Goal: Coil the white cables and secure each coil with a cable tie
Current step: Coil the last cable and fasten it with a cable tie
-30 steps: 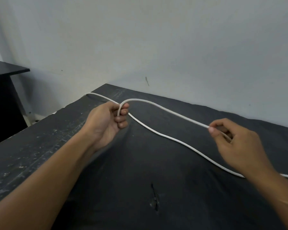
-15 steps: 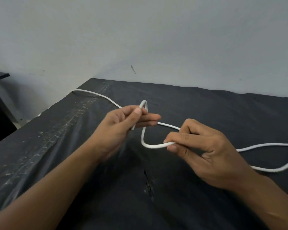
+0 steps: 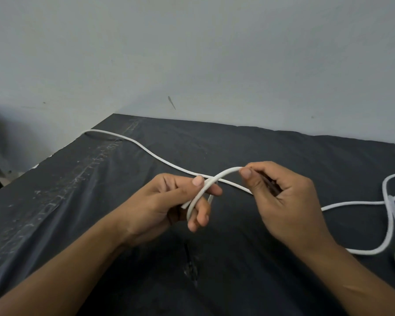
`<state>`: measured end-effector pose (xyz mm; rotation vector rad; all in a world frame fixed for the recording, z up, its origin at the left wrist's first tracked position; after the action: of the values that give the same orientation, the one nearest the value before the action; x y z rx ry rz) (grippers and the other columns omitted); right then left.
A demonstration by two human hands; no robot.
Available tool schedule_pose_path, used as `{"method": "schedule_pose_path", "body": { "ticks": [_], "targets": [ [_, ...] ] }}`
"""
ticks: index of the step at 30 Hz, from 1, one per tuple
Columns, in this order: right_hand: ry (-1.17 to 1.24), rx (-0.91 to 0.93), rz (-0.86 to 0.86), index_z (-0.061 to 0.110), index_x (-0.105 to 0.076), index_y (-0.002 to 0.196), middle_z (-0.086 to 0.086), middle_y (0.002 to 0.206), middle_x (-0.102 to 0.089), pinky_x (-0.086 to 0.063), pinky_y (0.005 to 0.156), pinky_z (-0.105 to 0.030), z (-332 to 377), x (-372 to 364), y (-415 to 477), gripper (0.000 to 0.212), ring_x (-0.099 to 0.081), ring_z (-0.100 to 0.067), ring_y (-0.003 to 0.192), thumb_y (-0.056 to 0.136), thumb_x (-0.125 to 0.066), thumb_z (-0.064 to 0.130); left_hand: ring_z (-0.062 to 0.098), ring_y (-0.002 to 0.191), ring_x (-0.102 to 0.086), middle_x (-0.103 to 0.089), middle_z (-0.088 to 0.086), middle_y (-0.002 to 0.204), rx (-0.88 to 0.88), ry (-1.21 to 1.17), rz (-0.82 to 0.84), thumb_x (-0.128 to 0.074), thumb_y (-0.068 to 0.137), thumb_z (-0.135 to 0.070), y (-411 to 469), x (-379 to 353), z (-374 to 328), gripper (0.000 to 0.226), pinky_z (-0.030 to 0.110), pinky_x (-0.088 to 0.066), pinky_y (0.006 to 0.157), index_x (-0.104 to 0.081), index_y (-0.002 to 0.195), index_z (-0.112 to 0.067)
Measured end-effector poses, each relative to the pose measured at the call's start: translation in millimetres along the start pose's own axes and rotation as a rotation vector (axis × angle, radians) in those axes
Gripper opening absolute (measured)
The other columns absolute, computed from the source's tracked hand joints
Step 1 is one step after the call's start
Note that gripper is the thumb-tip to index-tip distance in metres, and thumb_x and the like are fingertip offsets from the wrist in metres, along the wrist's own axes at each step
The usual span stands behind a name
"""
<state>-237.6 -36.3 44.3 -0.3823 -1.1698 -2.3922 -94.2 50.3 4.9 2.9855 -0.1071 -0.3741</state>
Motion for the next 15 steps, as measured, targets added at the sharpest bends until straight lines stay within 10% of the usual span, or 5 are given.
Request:
{"method": "schedule_pose_path", "body": {
  "ticks": [6,15],
  "targets": [
    [-0.003,-0.141,0.011,0.024,-0.069,0.078,-0.005,0.059,-0.054,-0.035,0.047,-0.023,-18.9,-1.8,1.1,0.027,-0.046,-0.019,0.053,0.091,-0.06,0.045,0.008,0.064,-0.065,-0.072,-0.004,0.066,0.011,0.08,0.128,-0.054,0.094,-0.04,-5.9,-7.2,-8.0,0.037,0.019,-0.049,0.067,-0.075,0.08,-0.014],
    [-0.077,0.02,0.117,0.021,-0.065,0.095,0.006,0.076,-0.062,-0.042,0.059,-0.015,-18.1,0.5,-3.1,0.007,-0.057,-0.01,0.066,0.095,-0.059,0.024,0.005,0.052,-0.062,-0.069,-0.002,0.063,-0.002,-0.16,-0.031,-0.068,0.084,-0.042,-4.1,18.6,-5.5,0.037,0.019,-0.051,0.057,-0.075,0.093,-0.006]
  ]
}}
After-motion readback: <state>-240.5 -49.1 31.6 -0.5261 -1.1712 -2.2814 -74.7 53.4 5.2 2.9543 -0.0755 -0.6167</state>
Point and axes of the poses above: each hand's wrist, its own y-axis towards the middle knuckle, its own x-axis out of the back of the hand, z = x × y, the point moved 7 cm from there along y, towards the middle knuckle
